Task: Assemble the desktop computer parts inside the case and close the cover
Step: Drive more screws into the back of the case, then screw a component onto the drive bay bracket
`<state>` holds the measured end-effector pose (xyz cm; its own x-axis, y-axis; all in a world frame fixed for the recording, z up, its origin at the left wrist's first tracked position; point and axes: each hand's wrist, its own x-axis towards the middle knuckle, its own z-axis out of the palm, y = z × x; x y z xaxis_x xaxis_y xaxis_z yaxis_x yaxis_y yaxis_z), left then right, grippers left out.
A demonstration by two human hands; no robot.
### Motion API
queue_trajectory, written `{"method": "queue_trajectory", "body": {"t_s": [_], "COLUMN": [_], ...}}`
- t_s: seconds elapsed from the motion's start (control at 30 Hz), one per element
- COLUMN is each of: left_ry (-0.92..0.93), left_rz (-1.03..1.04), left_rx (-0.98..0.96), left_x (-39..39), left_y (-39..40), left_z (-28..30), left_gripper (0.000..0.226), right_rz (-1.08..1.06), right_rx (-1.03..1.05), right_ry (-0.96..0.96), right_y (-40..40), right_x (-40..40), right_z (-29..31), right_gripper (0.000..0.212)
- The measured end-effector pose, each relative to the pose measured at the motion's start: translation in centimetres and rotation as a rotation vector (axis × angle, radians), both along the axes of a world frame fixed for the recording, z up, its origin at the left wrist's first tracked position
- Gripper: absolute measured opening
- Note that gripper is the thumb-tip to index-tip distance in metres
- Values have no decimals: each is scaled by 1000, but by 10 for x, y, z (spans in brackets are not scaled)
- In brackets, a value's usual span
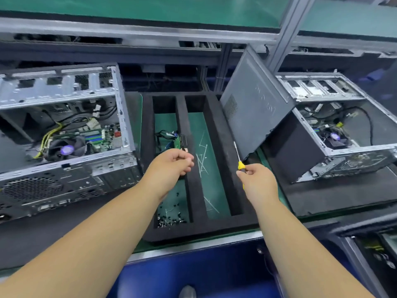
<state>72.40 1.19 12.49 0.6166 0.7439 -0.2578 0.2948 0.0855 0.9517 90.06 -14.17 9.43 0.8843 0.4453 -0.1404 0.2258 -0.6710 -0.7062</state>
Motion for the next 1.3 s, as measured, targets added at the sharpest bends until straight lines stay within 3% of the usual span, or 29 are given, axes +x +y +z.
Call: {"method": "queue_trajectory", "body": {"t_s": [0.07,0.17,0.37,0.6,0.8,1.07,1.3], "left_ry": [31,58,81,84,63,-120,-166], "left_rz": [17,30,29,15,1,25,172], "left_rx": [-9,-10,1,1,11,231,368], "left_x": [9,19,31,36,30,-9,-63], "left_y": [-2,-4,-5,-6,-2,22,54], "left_z": [-5,-8,-6,-5,2,62,96], "left_gripper": [15,16,17,18,19,17,21], "right_rz": [36,88,121,114,113,266,370], "right_rx": [-102,-234,-283,-290,-298,-86,-95], "right_ry": [-51,-76,-126,-123,-114,-140,-43], "right_y": [-2,-1,-1,0,3,63,136], "right_x": [14,23,26,27,28,17,-7], "right_z": [-15,-29,-41,-42,-40,-14,-6], "right_gripper": [17,15,10,14,31,34,38]}}
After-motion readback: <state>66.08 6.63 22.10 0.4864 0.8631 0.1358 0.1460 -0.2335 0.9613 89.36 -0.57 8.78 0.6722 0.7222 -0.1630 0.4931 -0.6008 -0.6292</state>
